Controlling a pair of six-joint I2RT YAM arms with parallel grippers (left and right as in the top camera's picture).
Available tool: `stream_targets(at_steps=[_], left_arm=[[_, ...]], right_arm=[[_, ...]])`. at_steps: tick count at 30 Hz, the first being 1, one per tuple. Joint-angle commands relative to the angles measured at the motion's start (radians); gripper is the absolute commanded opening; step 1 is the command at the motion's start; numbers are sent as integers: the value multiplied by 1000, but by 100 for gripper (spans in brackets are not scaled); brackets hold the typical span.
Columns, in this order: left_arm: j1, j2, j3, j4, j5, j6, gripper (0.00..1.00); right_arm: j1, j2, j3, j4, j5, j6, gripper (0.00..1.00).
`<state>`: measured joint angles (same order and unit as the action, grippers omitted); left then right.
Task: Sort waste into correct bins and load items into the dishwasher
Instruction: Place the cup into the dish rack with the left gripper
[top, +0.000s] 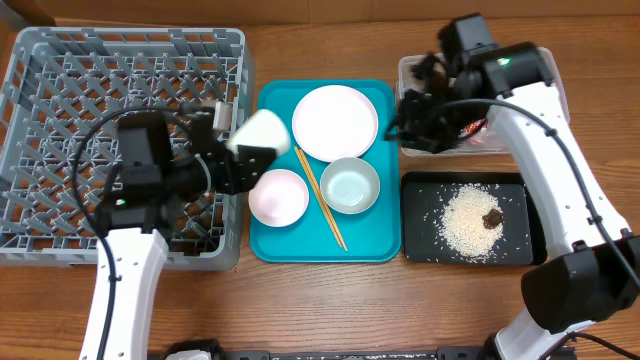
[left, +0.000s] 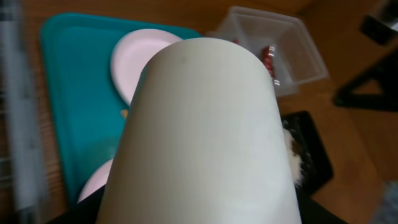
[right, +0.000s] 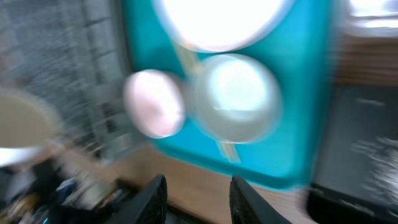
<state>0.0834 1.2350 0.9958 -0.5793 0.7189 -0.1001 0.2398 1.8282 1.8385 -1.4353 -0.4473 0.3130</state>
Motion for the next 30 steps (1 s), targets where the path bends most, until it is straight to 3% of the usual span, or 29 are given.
stream_targets(at_steps=[1, 11, 24, 30], left_arm=[[79, -44, 34, -73, -235, 33, 49], [278, -61, 53, -315, -666, 17, 54], [290, 58, 53, -316, -766, 6, 54], [290, 141, 53, -304, -774, 2, 64]], right_arm=[[-40, -13, 14, -45, 229, -6, 35], [-165, -79, 14, -142, 354, -53, 34], [-191, -84, 14, -144, 354, -55, 34], [-191, -84, 14, -146, 353, -55, 34]])
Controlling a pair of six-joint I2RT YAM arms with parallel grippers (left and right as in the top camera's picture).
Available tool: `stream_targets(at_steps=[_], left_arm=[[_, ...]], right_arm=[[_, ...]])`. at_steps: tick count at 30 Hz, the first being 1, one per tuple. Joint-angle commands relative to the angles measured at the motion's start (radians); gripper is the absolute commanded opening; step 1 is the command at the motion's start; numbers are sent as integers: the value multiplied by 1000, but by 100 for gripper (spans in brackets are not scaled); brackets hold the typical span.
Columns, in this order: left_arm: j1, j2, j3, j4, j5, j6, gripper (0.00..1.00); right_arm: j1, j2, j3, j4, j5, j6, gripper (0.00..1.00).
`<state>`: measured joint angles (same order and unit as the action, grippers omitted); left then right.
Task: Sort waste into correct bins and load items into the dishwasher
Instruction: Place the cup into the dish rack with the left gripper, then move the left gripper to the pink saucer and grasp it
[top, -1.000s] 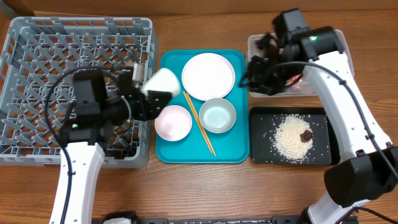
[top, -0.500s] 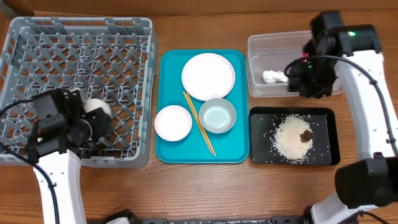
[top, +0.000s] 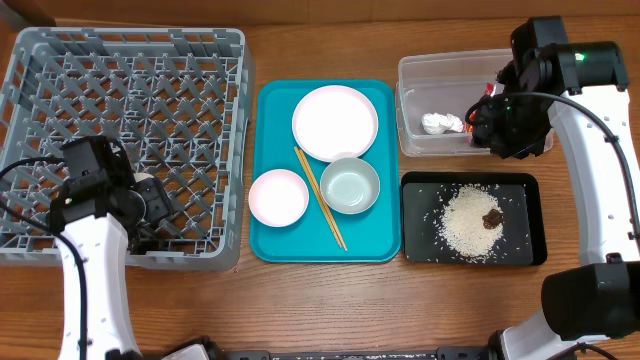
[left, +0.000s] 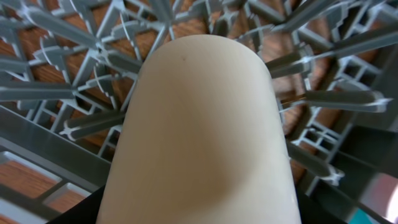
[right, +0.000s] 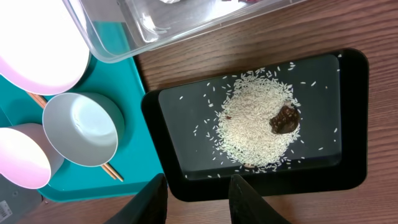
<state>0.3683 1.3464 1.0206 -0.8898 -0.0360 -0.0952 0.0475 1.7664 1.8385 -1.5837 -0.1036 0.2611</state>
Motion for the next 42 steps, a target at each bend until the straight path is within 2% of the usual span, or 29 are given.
stream_targets(at_steps=[1, 4, 6, 10, 17, 21, 24, 28, 33, 37, 41, 42], left_arm=[[5, 41, 29, 9, -19, -4, 70], [5, 59, 29, 24, -19, -10, 80], [5, 60, 29, 30, -19, -10, 100], [5, 60, 32, 36, -5, -21, 100], [-2, 37, 101, 20, 202, -18, 100], [-52, -6, 131, 32, 296, -9, 100], [-130, -33, 132, 40, 303, 3, 100], [-286, -30, 130, 32, 285, 49, 100], [-501, -1, 127, 31, 246, 51, 100], [-623, 45, 127, 26, 246, 51, 100], [-695, 115, 126, 26, 235, 51, 100], [-705, 135, 126, 26, 235, 51, 100]], right_arm=[[2, -22, 14, 2, 10, -3, 34], [2, -22, 14, -2, 10, -3, 34], [2, -22, 14, -2, 10, -3, 34], [2, -22, 14, -2, 9, -3, 34], [2, -22, 14, -13, 10, -3, 34], [2, -22, 14, -27, 10, -3, 34], [0, -23, 14, -27, 33, 29, 29], [-31, -36, 14, -10, 61, 104, 29], [-111, -61, 14, -12, 55, 107, 30], [-183, -63, 14, -26, 11, 106, 44], [-251, -63, 14, -37, -27, 106, 75], [-264, -63, 14, -40, -33, 106, 76]])
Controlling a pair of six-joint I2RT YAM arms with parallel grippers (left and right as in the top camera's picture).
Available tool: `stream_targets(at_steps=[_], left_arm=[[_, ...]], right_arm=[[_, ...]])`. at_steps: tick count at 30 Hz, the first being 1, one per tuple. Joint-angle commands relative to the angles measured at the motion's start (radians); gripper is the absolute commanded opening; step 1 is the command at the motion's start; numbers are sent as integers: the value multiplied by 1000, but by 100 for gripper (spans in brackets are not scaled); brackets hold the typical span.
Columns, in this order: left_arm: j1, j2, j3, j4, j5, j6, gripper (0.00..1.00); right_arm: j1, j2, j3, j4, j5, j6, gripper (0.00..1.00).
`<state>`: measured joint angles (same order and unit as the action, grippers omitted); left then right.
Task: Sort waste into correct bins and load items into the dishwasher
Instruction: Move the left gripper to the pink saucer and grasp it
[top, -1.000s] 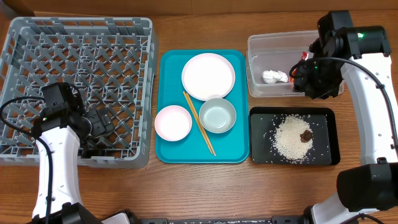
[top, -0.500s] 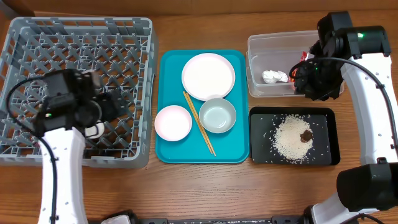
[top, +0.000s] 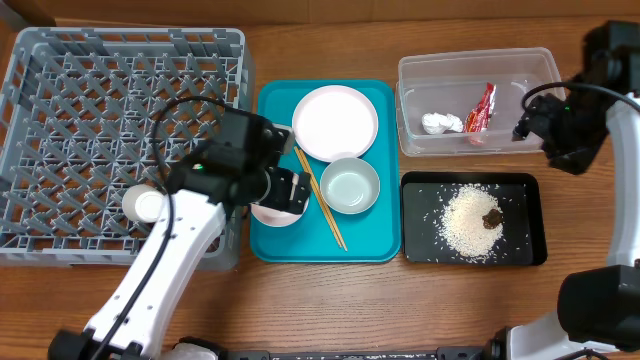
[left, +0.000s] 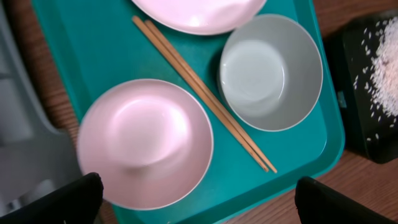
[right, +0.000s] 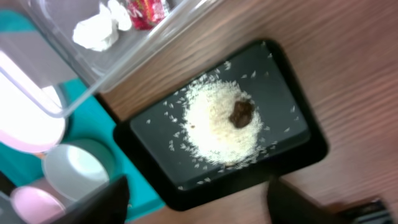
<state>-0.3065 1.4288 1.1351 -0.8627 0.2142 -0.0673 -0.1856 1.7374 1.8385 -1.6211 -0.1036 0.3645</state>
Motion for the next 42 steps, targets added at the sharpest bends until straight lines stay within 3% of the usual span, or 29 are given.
stream_targets(at_steps=[1, 9, 16, 21, 25, 42], left_arm=[[-42, 77, 12, -2, -14, 22, 98], [-114, 263, 12, -1, -16, 19, 85], [-140, 373, 12, -4, -92, 16, 63], [-139, 367, 25, -2, -92, 15, 35], [-139, 352, 71, -9, -92, 3, 4], [-63, 279, 449, -253, -77, -19, 4]], right_arm=[[-43, -34, 14, -6, -32, 3, 76], [-63, -34, 14, -10, -32, 2, 76], [-63, -34, 14, -10, -32, -1, 77], [-63, -34, 14, -12, -32, -1, 77], [-63, -34, 14, -12, -32, -1, 77], [-63, -34, 14, -16, -29, -5, 77]])
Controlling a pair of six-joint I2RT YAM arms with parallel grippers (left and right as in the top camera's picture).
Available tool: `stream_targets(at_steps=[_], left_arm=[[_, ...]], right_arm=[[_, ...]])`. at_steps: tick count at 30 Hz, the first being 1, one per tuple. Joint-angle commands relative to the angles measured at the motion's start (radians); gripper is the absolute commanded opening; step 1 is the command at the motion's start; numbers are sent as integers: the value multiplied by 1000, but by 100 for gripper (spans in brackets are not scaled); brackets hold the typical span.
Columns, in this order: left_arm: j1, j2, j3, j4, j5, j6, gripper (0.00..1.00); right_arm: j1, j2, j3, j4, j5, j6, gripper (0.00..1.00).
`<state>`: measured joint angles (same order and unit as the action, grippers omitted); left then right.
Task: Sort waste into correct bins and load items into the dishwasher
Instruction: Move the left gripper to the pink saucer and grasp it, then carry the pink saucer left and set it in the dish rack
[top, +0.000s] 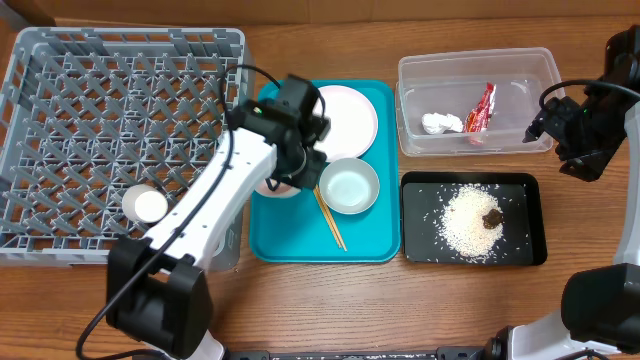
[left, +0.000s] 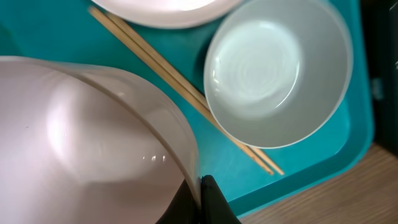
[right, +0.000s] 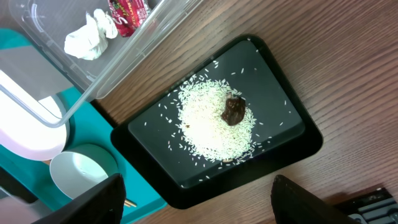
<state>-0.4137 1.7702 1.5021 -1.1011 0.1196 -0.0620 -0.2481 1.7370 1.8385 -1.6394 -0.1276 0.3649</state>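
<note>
A pink bowl (left: 81, 143) on the teal tray (top: 370, 245) has its rim pinched between the shut fingers of my left gripper (left: 200, 191). From overhead, the left gripper (top: 292, 168) covers most of that pink bowl (top: 268, 187). Beside it lie a grey-green bowl (top: 350, 186), a white plate (top: 345, 118) and a pair of chopsticks (top: 330, 218). A white cup (top: 145, 205) stands in the grey dish rack (top: 120, 90). My right gripper (top: 572, 148) hangs open at the far right, off the end of the clear bin (top: 475, 75).
The clear bin holds a crumpled tissue (top: 440, 123) and a red wrapper (top: 483, 108). A black tray (top: 415, 245) in front of it carries spilled rice (top: 465, 222) with a dark lump (top: 492, 216). The rack fills the table's left side.
My left gripper, open above the pink bowl before, is now lower and shut on the bowl's rim. The right arm has barely shifted.
My left gripper held the white cup beside the rack while the right was at the clear bin. Then the cup was down in the rack's front left. Then it stood there alone, with my left gripper open over the pink bowl, now gripped.
</note>
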Motion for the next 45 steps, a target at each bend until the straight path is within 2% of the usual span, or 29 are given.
stream_targets(at_steps=[1, 6, 16, 25, 36, 43, 44, 45], left_arm=[[65, -73, 102, -18, 34, -24, 4], [216, -133, 159, -4, 196, 19, 4], [608, -93, 159, 37, 815, 217, 4], [794, 72, 159, 27, 1072, 242, 4], [887, 275, 159, -91, 1094, 250, 4], [955, 302, 159, -162, 917, 249, 4], [967, 302, 159, -170, 907, 249, 7], [978, 302, 159, -179, 897, 250, 18]], right_arm=[[0, -33, 14, 2, -4, -5, 77], [0, -33, 14, 3, -5, -5, 77], [0, -33, 14, 2, -5, -5, 77], [0, -33, 14, -6, -4, -5, 77], [0, -33, 14, -6, -4, -5, 77], [0, -33, 14, -7, -4, -5, 77], [0, -33, 14, -7, -4, -5, 77], [0, -33, 14, -8, -4, -5, 77]])
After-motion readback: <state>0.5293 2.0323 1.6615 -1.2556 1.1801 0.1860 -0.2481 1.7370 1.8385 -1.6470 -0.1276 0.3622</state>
